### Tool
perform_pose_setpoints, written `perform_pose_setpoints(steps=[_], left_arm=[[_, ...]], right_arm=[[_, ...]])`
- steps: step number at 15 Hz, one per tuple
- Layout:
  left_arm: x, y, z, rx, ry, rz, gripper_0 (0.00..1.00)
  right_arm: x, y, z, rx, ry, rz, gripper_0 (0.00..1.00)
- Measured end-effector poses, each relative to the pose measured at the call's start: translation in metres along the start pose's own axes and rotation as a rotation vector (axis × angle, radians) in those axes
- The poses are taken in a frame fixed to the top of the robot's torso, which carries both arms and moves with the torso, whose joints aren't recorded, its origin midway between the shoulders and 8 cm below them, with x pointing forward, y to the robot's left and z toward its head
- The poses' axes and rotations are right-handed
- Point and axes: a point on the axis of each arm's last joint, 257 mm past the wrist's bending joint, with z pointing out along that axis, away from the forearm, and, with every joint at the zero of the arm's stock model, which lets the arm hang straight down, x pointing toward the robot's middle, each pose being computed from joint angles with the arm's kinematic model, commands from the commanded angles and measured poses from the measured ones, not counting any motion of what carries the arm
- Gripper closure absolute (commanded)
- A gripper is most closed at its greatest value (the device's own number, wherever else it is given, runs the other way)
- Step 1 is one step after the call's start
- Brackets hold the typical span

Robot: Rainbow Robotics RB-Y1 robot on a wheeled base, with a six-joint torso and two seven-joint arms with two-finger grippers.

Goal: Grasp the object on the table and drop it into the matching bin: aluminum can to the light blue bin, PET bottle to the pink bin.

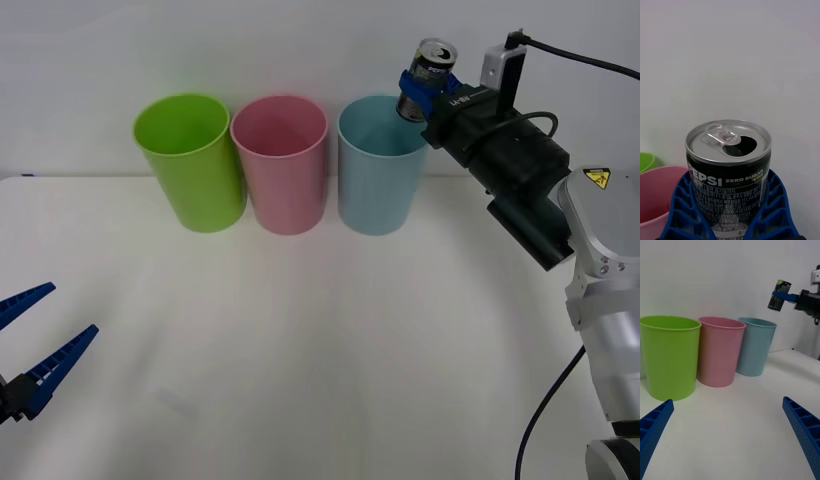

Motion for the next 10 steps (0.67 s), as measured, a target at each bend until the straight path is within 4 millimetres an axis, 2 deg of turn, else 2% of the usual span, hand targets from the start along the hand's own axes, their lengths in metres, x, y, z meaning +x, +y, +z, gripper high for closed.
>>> perform_pose_setpoints(steps=[5, 10], left_arm=[[0.0, 0.0, 0.0, 0.0, 0.0, 0.0, 0.0], [0.0, 0.0, 0.0, 0.0, 0.0, 0.0, 0.0]], right_arm=[[0.009, 0.006, 0.035, 0.015, 0.023, -0.003, 1.0], [0.016, 0.008, 0.042, 0.022, 0.04, -0.015, 1.0]])
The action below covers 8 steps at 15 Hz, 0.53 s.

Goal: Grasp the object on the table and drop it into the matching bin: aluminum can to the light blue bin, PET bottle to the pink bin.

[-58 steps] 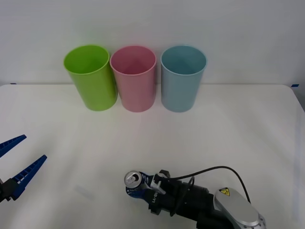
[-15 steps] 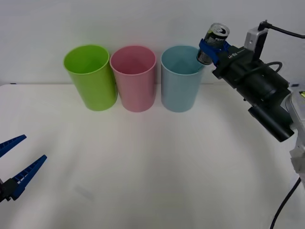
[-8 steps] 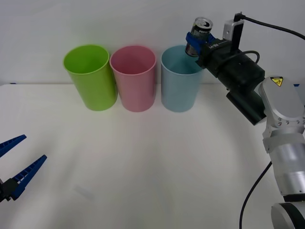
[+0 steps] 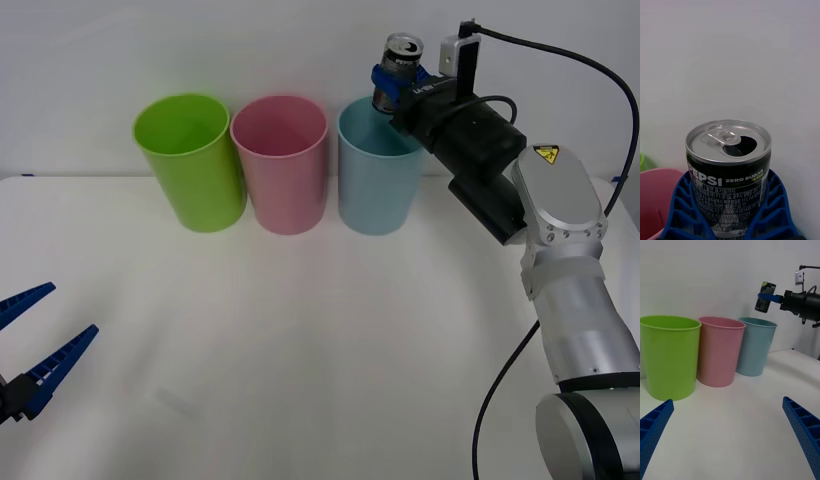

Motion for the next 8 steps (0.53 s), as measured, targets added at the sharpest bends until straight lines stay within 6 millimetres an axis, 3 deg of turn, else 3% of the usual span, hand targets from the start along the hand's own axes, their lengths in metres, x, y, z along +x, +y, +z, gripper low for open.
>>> perform_pose_setpoints(steps=[1, 2, 4, 8], left_arm=[[0.0, 0.0, 0.0, 0.0, 0.0, 0.0, 0.0], [0.0, 0.0, 0.0, 0.0, 0.0, 0.0, 0.0], [0.0, 0.0, 0.0, 0.0, 0.0, 0.0, 0.0], [0.0, 0.0, 0.0, 0.0, 0.0, 0.0, 0.0]], right_arm=[[0.0004, 0.0011, 0.0003, -0.002, 0.001, -0.001, 0.99], [0.0005, 0.0016, 0.0004, -0.003, 0.001, -0.001, 0.89], [0.0006, 0.0017, 0.0004, -0.003, 0.001, -0.002, 0.0], [0.0013, 0.0015, 0.0001, -0.003, 0.003, -0.018, 0.0]])
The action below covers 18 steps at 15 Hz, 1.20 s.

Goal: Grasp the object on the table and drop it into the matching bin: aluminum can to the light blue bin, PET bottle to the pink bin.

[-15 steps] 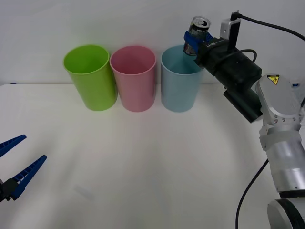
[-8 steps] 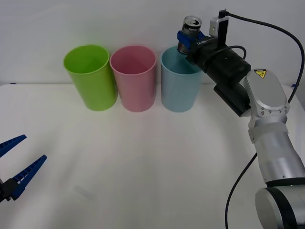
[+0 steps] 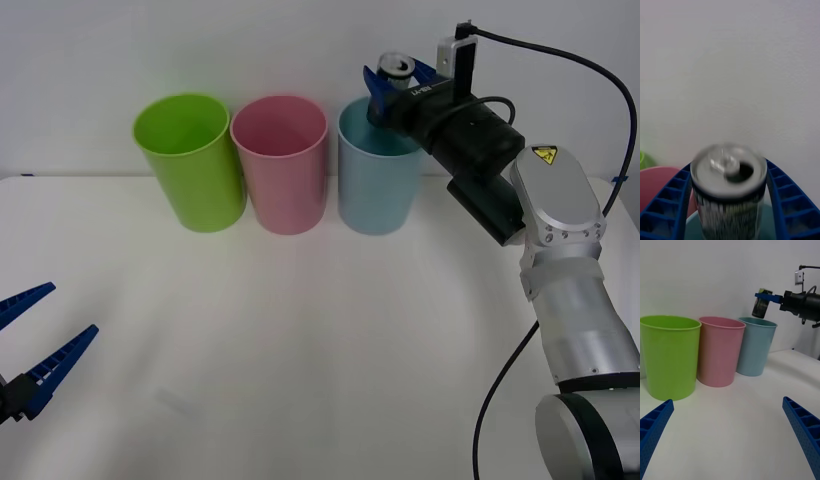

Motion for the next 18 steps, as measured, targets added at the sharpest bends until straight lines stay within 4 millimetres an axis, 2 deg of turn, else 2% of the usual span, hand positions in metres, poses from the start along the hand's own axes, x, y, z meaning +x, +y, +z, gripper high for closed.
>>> perform_pose_setpoints(steps=[3, 6, 12, 18], left_arm=[[0.0, 0.0, 0.0, 0.0, 0.0, 0.0, 0.0], [0.0, 0.0, 0.0, 0.0, 0.0, 0.0, 0.0], [0.0, 0.0, 0.0, 0.0, 0.0, 0.0, 0.0], [0.0, 0.0, 0.0, 0.0, 0.0, 0.0, 0.0]], right_arm=[[0.001, 0.003, -0.003, -0.019, -0.001, 0.006, 0.0], [0.001, 0.012, -0.022, -0.082, -0.008, 0.002, 0.0], [0.006, 0.03, -0.075, -0.166, -0.013, -0.013, 0.0], [0.018, 0.056, -0.149, -0.242, 0.017, -0.02, 0.0]])
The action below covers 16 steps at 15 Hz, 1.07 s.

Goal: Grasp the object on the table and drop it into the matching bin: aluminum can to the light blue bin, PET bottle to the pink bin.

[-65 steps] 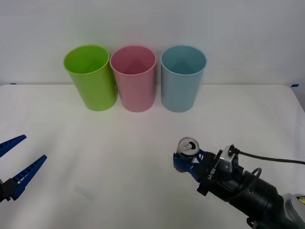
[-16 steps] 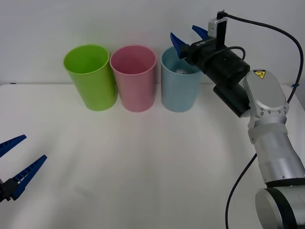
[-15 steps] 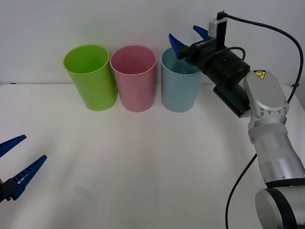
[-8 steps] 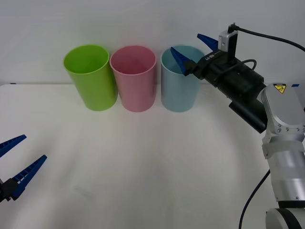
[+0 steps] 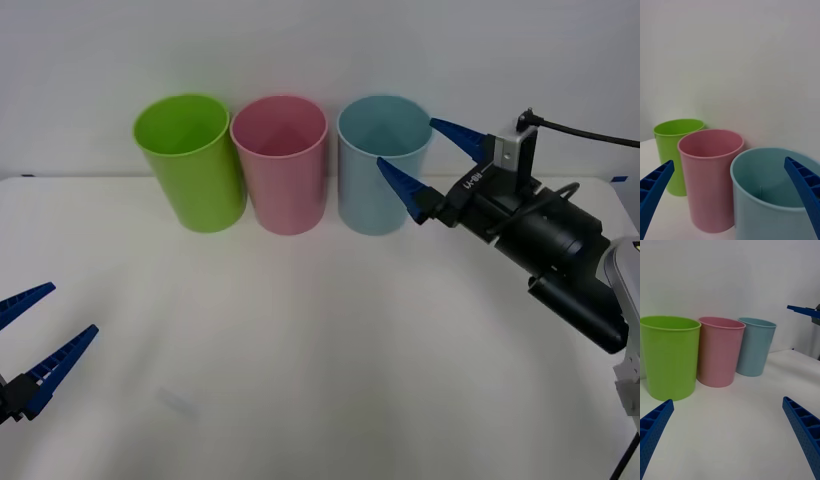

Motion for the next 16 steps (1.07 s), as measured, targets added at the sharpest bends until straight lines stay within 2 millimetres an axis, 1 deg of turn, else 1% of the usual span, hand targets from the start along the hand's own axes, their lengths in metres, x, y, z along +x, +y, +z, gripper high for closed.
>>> perform_pose_setpoints(steps=[2, 7, 11, 16], left_arm=[[0.0, 0.0, 0.0, 0.0, 0.0, 0.0, 0.0], [0.0, 0.0, 0.0, 0.0, 0.0, 0.0, 0.0], [0.0, 0.0, 0.0, 0.0, 0.0, 0.0, 0.0], [0.0, 0.0, 0.0, 0.0, 0.0, 0.0, 0.0]], right_arm=[[0.009, 0.017, -0.021, -0.035, 0.022, 0.011, 0.0], [0.038, 0.048, -0.077, -0.104, 0.091, 0.015, 0.0], [0.059, 0.06, -0.123, -0.132, 0.143, -0.046, 0.0], [0.069, 0.068, -0.181, -0.161, 0.186, -0.037, 0.0]])
